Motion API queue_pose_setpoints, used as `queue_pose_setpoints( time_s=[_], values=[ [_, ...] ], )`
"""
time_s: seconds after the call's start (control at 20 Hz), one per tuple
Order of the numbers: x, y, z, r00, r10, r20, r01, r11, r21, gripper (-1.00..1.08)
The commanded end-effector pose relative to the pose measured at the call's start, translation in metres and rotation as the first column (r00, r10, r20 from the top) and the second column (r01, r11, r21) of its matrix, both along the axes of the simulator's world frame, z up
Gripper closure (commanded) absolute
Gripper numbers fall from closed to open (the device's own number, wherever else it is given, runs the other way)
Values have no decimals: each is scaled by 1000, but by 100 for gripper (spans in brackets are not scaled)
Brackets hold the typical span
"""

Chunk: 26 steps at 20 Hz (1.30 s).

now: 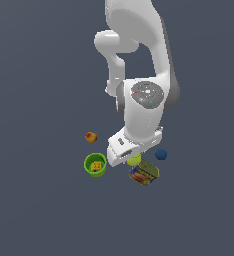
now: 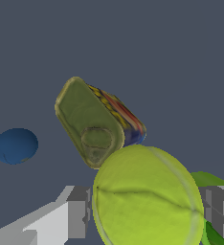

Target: Pick up a designated object from a clutter of objects.

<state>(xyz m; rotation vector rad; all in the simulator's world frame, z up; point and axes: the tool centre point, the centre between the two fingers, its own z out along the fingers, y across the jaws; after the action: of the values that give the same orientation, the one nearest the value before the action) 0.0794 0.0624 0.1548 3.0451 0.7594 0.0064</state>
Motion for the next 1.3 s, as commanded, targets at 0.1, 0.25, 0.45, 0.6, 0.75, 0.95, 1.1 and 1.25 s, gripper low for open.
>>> queue_pose_setpoints(
  time_s=[0.1, 0.25, 0.45, 0.6, 0.75, 0.95, 1.1, 1.25],
  values=[
    [-19, 33, 44, 1000, 1, 2, -1, 1000, -1, 108],
    [-32, 55, 72, 1000, 1, 1, -1, 1000, -1, 108],
    [-48, 84, 110, 1000, 1, -1, -1, 1000, -2, 108],
    [-60, 106, 139, 1000, 1, -1, -1, 1000, -1, 108],
    [-71, 126, 166, 1000, 1, -2, -1, 1000, -1, 108],
    [-82, 150, 196, 1000, 1, -3, -1, 1000, 0, 108],
    [-88, 163, 213, 1000, 1, -4, -1, 1000, 1, 108],
    [-92, 173, 225, 1000, 1, -4, -1, 1000, 1, 108]
  ],
)
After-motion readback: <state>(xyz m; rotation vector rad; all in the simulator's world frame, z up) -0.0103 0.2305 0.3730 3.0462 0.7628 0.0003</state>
